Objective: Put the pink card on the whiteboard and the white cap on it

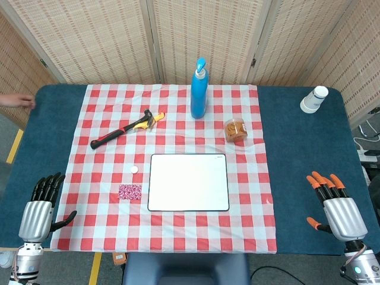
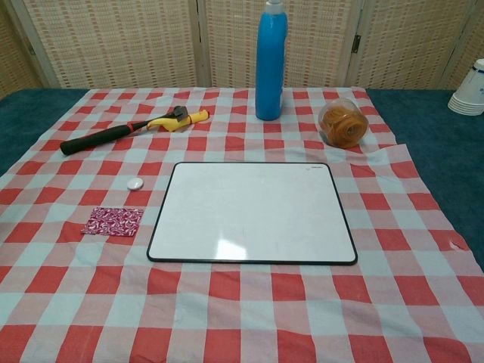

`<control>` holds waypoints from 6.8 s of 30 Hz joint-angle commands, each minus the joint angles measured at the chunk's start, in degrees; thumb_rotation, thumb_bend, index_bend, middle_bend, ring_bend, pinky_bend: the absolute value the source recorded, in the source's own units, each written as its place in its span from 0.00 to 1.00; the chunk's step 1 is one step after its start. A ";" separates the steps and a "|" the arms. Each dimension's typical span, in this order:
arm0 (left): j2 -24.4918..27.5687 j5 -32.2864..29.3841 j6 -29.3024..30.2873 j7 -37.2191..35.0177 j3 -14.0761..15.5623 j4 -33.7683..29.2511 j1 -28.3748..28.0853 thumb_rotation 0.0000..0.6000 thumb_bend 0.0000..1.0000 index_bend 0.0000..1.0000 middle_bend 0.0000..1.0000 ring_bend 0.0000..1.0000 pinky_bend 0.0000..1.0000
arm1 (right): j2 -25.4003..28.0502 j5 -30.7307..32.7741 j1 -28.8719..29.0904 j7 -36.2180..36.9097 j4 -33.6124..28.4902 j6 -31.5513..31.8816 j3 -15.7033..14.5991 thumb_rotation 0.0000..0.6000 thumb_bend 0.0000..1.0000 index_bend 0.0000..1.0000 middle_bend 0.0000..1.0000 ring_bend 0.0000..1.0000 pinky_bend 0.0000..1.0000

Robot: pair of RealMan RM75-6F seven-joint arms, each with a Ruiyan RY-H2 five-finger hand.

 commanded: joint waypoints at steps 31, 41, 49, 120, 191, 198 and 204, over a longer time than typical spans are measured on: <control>2.18 1.71 -11.67 7.21 0.49 -10.42 -7.10 1.00 0.22 0.15 0.90 0.98 0.99 | -0.38 2.59 1.66 -0.43 0.35 -2.99 1.26 1.00 0.07 0.00 0.00 0.00 0.00; -2.07 -12.09 -24.12 34.55 -1.06 -19.89 -13.74 1.00 0.21 0.29 0.99 1.00 1.00 | 0.18 2.50 1.54 0.54 0.26 -2.64 1.21 1.00 0.07 0.00 0.00 0.00 0.00; -5.95 -24.16 -27.90 43.07 -3.05 -19.98 -18.64 1.00 0.25 0.32 1.00 1.00 1.00 | 1.27 2.21 1.21 3.00 0.29 -1.86 1.23 1.00 0.07 0.00 0.00 0.00 0.00; -17.85 -51.64 -19.42 47.08 -6.80 -4.92 -29.17 1.00 0.32 0.31 1.00 1.00 1.00 | 2.08 2.59 1.15 5.28 0.63 -1.56 1.56 1.00 0.07 0.00 0.00 0.00 0.00; -33.26 -58.74 -12.63 59.09 -20.28 5.68 -47.30 1.00 0.29 0.30 1.00 1.00 1.00 | 2.94 3.13 1.44 7.92 1.27 -2.18 1.92 1.00 0.07 0.00 0.00 0.00 0.00; -30.50 -59.84 -13.86 57.85 -17.91 5.64 -44.60 1.00 0.32 0.37 1.00 1.00 1.00 | 2.58 3.48 1.66 6.74 1.04 -2.85 1.83 1.00 0.07 0.00 0.00 0.00 0.00; -30.49 -59.74 -15.60 55.94 -16.88 8.68 -43.74 1.00 0.33 0.37 1.00 1.00 1.00 | 2.40 3.68 1.66 6.42 1.02 -2.84 1.91 1.00 0.07 0.00 0.00 0.00 0.00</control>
